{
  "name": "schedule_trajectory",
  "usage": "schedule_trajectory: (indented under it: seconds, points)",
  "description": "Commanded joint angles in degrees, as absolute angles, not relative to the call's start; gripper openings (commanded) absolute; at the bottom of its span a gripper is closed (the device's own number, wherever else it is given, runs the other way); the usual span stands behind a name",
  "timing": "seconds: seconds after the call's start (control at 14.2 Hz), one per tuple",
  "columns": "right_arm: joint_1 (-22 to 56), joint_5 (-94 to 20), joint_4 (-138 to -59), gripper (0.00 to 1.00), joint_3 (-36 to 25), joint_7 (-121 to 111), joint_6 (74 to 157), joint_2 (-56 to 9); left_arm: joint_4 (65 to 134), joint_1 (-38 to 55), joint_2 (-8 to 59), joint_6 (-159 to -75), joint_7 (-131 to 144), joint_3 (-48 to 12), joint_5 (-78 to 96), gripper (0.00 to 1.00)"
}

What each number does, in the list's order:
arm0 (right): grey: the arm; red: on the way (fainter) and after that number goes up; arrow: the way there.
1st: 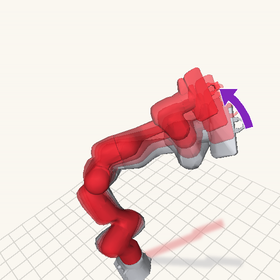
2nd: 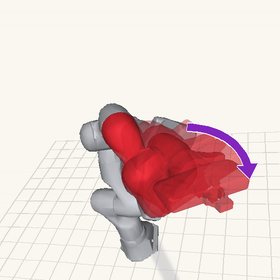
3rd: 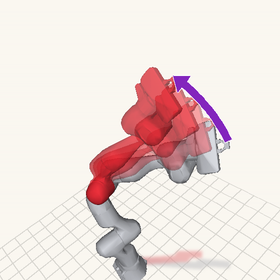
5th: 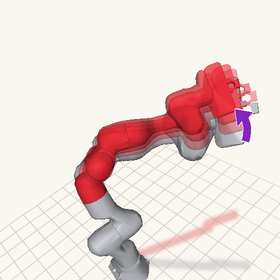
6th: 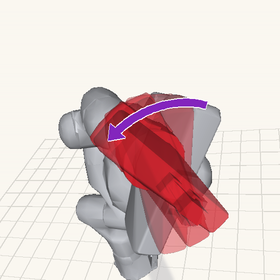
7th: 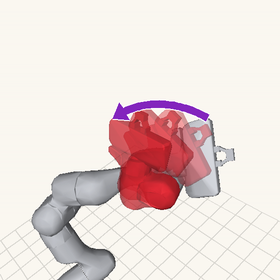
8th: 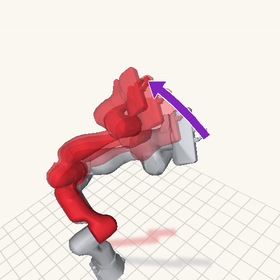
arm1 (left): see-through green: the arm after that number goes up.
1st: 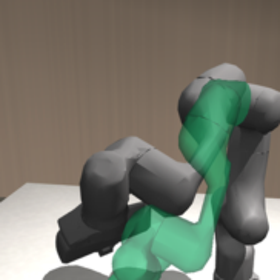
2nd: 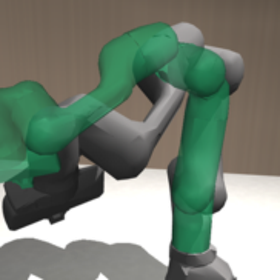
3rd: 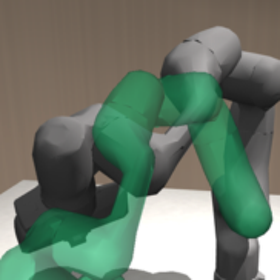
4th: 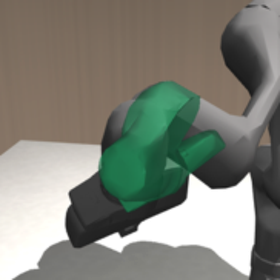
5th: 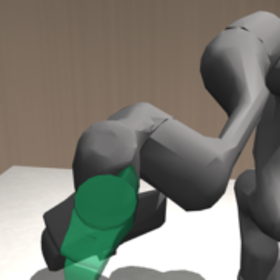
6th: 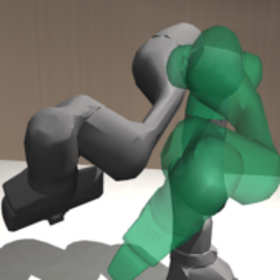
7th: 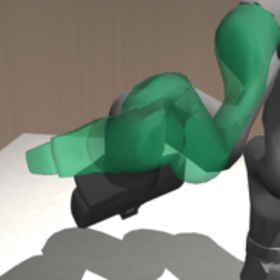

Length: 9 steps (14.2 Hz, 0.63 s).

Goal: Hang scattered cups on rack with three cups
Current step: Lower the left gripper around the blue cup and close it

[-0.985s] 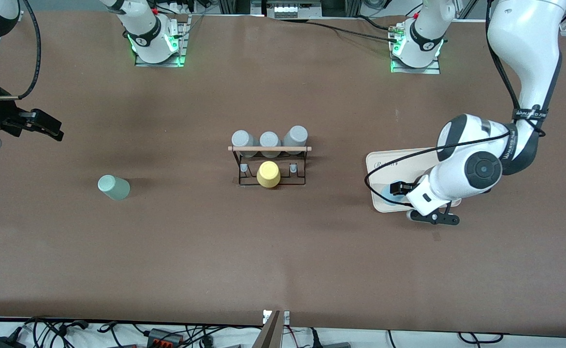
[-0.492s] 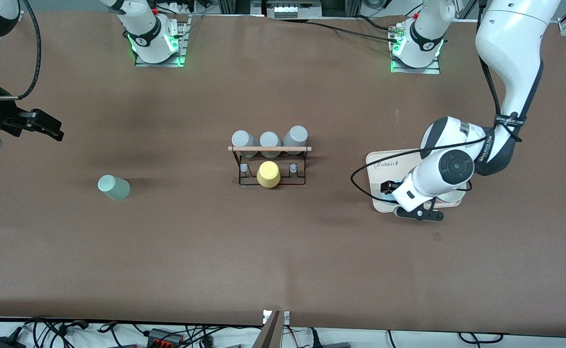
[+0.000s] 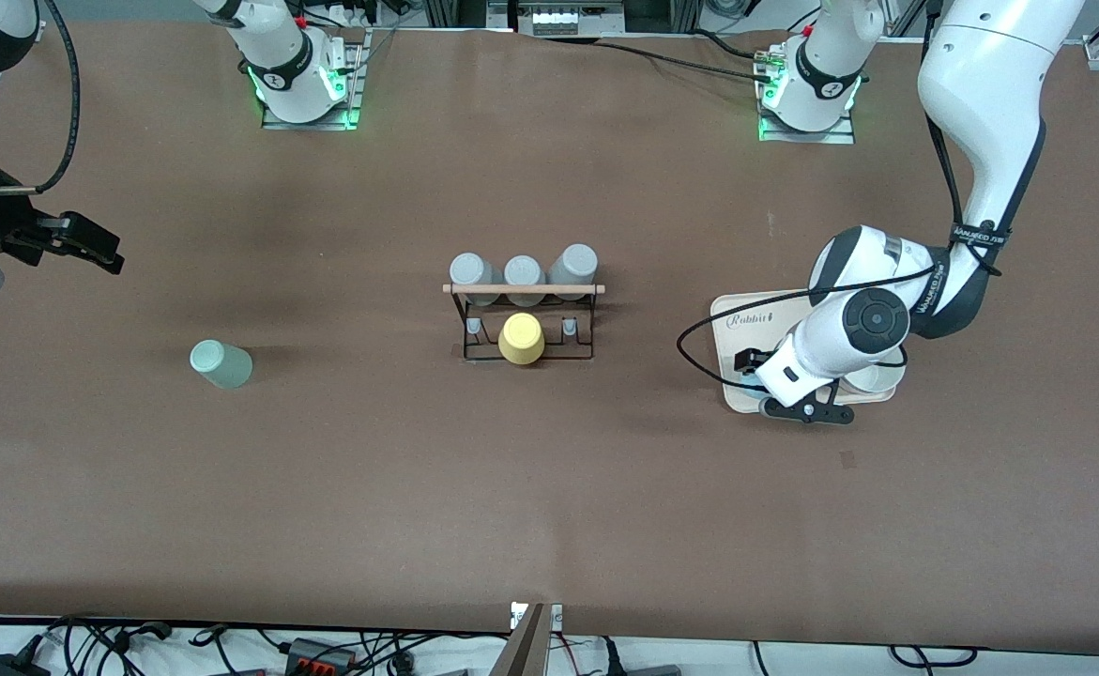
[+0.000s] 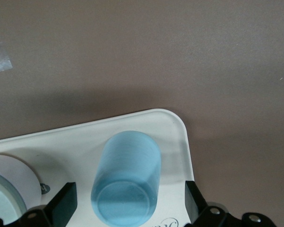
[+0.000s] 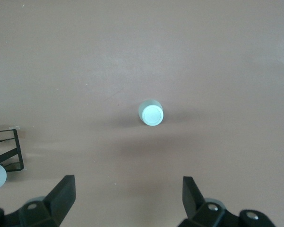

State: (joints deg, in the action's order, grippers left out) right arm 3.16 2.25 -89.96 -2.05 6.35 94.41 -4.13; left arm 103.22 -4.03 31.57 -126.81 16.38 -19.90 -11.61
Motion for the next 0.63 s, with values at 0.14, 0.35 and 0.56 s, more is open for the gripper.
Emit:
schedule_trajectory:
  seconds: [0.14,0.35,0.56]
  points:
    - [3.2,1.8,-89.4,1.0,-1.8,7.1,93.8,-4.2,104.1,-4.4,33.1,-130.8,17.4,-19.6,-13.6,1.0]
    - [3.2,1.8,-89.4,1.0,-1.8,7.1,93.7,-4.2,103.9,-5.4,33.5,-131.7,17.5,-19.3,-13.7,0.83]
    - [3.2,1.8,-89.4,1.0,-1.8,7.1,93.7,-4.2,104.1,-5.5,33.4,-131.8,16.7,-19.4,-15.6,0.77]
